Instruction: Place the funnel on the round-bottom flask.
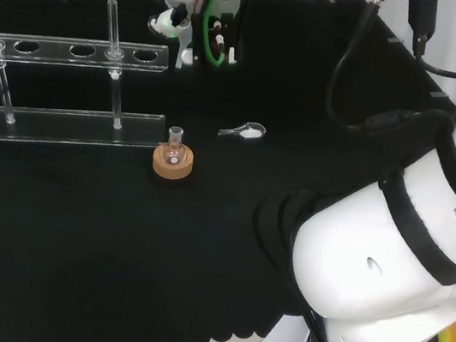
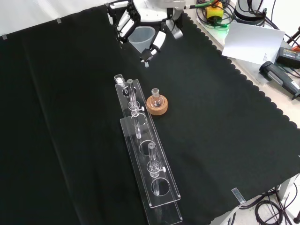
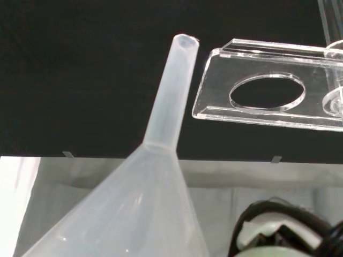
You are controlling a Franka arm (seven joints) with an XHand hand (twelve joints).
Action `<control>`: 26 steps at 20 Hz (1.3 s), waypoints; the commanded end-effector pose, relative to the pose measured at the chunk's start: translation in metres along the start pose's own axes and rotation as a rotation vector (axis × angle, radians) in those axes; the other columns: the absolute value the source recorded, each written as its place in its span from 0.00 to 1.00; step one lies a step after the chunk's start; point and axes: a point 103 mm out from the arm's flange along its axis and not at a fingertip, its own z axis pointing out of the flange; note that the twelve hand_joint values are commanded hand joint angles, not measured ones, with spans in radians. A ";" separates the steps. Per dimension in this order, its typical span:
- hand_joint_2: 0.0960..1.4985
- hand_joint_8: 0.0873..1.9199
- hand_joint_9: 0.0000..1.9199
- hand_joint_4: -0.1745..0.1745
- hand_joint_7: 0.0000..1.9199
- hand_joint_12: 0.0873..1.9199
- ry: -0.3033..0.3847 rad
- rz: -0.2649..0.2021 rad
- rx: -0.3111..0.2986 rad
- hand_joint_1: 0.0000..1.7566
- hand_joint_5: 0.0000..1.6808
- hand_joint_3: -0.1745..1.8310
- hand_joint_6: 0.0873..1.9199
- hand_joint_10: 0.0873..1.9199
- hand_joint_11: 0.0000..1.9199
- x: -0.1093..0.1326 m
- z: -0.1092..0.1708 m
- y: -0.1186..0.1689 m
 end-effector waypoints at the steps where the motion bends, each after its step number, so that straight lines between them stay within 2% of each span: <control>1: 0.55 0.44 0.61 1.00 0.65 0.82 -0.015 0.012 -0.025 0.59 0.62 0.29 0.48 0.12 0.08 0.002 0.015 -0.007; 4: 0.55 0.44 0.61 1.00 0.65 0.82 -0.035 0.008 -0.020 0.59 0.62 0.29 0.48 0.12 0.08 0.001 0.023 -0.010; 8: 0.55 0.44 0.61 1.00 0.65 0.82 -0.048 -0.023 0.019 0.59 0.62 0.29 0.48 0.12 0.08 0.001 0.030 -0.015; 14: 0.55 0.45 0.62 1.00 0.66 0.82 -0.046 -0.026 0.038 0.59 0.62 0.29 0.48 0.12 0.08 0.003 0.042 -0.020; 26: 0.54 0.45 0.62 1.00 0.66 0.82 -0.043 0.004 0.037 0.60 0.63 0.31 0.48 0.11 0.08 0.004 0.063 -0.033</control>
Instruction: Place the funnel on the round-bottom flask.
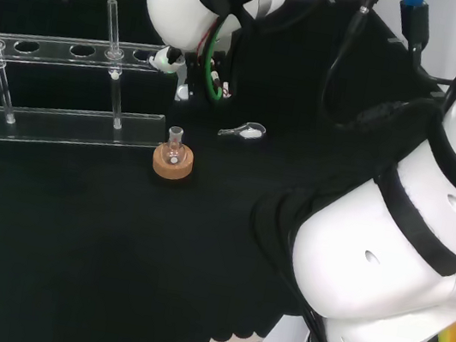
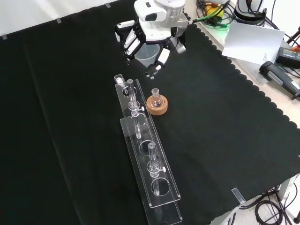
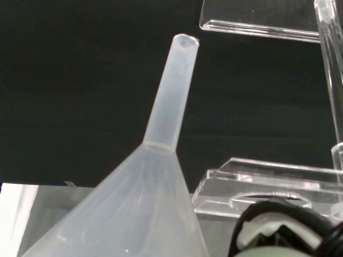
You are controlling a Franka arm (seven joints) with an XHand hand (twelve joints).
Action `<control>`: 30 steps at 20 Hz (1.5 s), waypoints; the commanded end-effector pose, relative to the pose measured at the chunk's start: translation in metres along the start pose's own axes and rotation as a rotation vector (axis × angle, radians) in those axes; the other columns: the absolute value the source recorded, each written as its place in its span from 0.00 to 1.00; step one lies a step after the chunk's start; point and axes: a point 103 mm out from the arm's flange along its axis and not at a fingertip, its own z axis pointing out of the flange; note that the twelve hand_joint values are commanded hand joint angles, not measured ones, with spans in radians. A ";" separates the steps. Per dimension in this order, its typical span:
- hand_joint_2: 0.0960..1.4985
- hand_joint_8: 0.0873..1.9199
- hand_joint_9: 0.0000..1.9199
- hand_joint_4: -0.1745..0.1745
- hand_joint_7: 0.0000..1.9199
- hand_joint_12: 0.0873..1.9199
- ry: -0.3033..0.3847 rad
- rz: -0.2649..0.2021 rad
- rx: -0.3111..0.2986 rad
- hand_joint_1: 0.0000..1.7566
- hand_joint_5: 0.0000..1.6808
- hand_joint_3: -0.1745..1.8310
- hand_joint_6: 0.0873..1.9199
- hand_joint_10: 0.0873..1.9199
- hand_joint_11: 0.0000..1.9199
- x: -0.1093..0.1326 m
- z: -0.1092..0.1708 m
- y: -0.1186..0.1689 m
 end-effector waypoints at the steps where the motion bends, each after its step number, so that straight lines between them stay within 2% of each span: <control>1: 0.54 0.45 0.63 1.00 0.66 0.82 -0.005 0.009 0.006 0.60 0.63 0.31 0.48 0.11 0.08 0.000 0.013 -0.008; 11: 0.52 0.45 0.63 1.00 0.66 0.82 -0.007 0.027 0.010 0.60 0.63 0.34 0.49 0.11 0.08 -0.003 0.039 -0.007; 17: 0.52 0.45 0.63 1.00 0.66 0.82 -0.015 0.020 0.005 0.60 0.63 0.34 0.49 0.11 0.08 -0.007 0.053 0.002; 30: 0.51 0.45 0.64 1.00 0.67 0.82 -0.002 0.015 0.010 0.60 0.63 0.35 0.49 0.10 0.08 -0.013 0.059 0.014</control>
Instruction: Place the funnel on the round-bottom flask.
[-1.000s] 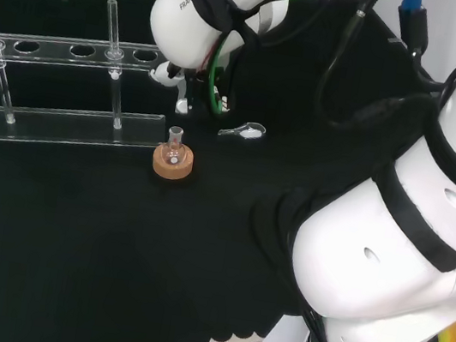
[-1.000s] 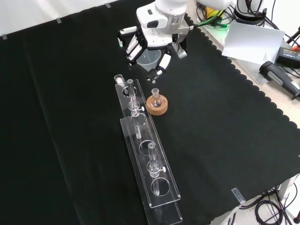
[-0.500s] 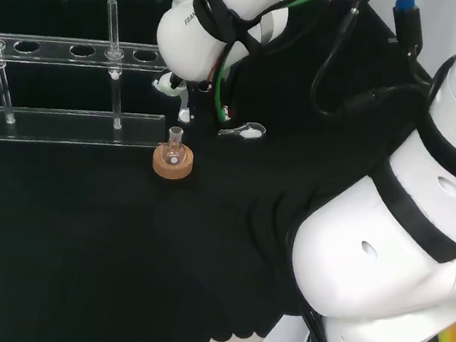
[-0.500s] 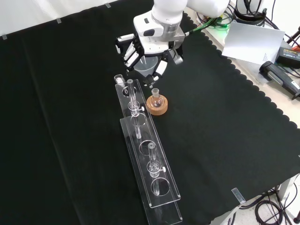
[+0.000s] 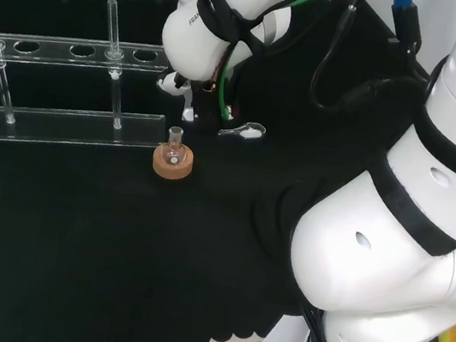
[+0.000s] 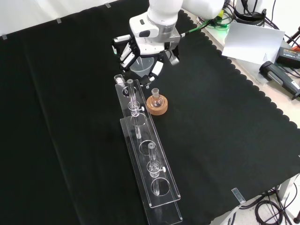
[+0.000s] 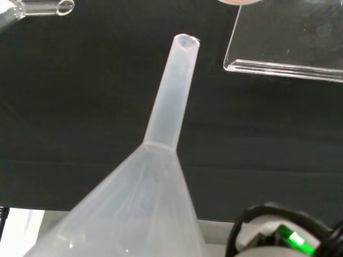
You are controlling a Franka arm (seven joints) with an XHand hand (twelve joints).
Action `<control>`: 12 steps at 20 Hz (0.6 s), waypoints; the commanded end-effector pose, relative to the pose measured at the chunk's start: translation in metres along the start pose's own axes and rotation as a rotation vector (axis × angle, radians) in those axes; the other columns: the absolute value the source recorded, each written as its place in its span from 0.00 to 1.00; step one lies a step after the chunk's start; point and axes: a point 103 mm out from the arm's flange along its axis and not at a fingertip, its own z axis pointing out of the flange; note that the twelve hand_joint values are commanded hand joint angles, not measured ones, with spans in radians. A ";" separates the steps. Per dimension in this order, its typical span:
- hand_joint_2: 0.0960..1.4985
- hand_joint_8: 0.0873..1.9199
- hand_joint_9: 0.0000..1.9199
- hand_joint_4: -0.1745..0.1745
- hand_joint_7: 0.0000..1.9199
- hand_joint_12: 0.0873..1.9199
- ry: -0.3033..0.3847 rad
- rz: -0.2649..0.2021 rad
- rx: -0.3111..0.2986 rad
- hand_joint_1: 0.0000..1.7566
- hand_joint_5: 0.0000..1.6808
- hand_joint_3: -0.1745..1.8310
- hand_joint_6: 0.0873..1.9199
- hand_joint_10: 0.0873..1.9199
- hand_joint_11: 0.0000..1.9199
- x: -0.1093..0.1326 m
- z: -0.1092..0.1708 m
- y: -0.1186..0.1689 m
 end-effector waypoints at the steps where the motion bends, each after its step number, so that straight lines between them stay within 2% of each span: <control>1: 0.51 0.45 0.64 1.00 0.67 0.82 0.014 -0.004 -0.004 0.60 0.63 0.35 0.49 0.10 0.08 -0.003 0.001 0.009; 12: 0.51 0.45 0.64 1.00 0.67 0.82 0.018 -0.007 -0.005 0.60 0.63 0.36 0.49 0.10 0.08 0.002 -0.006 0.005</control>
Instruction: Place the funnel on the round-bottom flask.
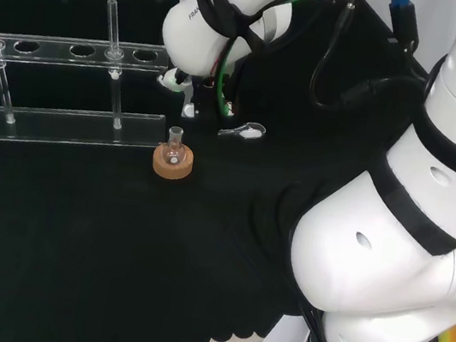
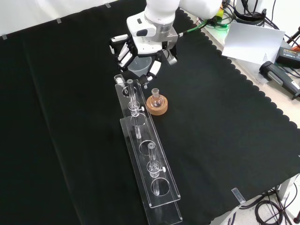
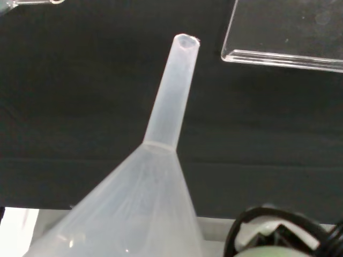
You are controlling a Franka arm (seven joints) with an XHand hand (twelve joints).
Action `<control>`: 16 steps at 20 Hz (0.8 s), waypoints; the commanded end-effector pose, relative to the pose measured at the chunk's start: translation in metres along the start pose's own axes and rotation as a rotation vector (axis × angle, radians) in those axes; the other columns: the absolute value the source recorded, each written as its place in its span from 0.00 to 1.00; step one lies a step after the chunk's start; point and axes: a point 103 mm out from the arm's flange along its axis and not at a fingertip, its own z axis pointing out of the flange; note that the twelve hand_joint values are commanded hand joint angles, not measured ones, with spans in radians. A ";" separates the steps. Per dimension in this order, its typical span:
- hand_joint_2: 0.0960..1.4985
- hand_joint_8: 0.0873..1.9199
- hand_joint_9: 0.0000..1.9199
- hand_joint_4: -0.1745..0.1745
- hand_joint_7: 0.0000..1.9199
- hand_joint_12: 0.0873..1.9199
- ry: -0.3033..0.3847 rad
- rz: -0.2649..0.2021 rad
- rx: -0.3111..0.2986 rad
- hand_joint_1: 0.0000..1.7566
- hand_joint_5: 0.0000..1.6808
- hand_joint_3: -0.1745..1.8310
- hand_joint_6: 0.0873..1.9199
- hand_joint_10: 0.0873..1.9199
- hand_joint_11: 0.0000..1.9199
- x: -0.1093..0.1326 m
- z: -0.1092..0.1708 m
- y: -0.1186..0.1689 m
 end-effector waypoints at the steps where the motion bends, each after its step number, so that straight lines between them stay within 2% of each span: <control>1: 0.51 0.45 0.64 1.00 0.67 0.82 0.003 -0.003 -0.004 0.60 0.63 0.36 0.49 0.10 0.08 0.002 -0.004 -0.002; 16: 0.49 0.45 0.64 1.00 0.67 0.82 0.016 -0.016 0.007 0.60 0.63 0.38 0.49 0.10 0.08 0.010 -0.013 -0.015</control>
